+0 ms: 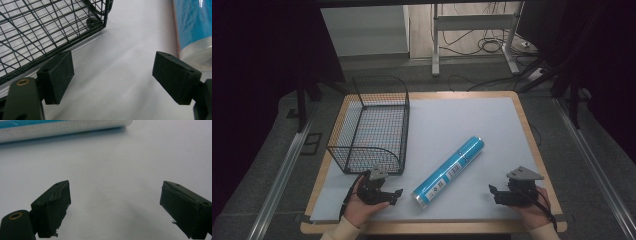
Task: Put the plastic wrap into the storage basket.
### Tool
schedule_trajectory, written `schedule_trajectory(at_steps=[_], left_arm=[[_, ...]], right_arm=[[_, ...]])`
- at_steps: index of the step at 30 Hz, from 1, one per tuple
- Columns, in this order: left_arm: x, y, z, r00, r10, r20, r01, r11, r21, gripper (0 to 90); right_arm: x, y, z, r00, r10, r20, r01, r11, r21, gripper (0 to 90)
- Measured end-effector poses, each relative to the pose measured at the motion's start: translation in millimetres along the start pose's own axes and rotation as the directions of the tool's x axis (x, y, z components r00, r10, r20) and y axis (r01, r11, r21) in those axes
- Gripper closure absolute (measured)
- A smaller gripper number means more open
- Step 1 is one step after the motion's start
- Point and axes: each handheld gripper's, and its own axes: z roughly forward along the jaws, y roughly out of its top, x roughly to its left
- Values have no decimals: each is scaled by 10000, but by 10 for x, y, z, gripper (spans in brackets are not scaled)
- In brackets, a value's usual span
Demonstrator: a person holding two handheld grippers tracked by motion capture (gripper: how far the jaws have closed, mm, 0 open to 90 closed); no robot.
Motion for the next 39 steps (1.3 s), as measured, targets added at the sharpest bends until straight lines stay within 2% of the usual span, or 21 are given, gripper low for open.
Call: schedule_trajectory(at_steps=[8,9,10,12,20,23,30,36,39], left_arm=[[-23,0,-12,10000,71,12,-71,10000,37,171],[-32,5,-14,9999,160,18,-160,9999,56,171],[-35,5,-11,9999,160,23,-160,9999,54,170],[-36,5,-8,9999,157,13,-158,9999,57,170],[-39,16,-22,9998,191,53,-192,9998,111,171],[-69,41,-52,9994,335,-39,-334,9992,231,171],[-100,87,-125,9995,291,100,-291,9995,84,170],[-139,179,-202,9994,278,203,-280,9996,97,170],[-199,240,-249,9990,385,208,-386,9992,41,170]], right_arm=[[11,1,-19,10000,-26,13,26,10000,-4,105],[-3,10,-32,9987,381,-325,-385,9992,-95,104],[-13,14,-33,9973,594,-433,-600,9981,-116,105],[-22,15,-33,9967,683,-441,-687,9976,-89,105],[-52,-2,-18,9979,587,-261,-588,9983,-48,105],[-46,-7,-19,9986,469,-227,-471,9989,-63,105],[-37,-11,-10,9989,397,-241,-398,9992,-40,105],[-21,-3,-28,9991,349,-223,-351,9993,-98,105],[-10,-2,-40,9992,343,-188,-345,9993,-124,105]])
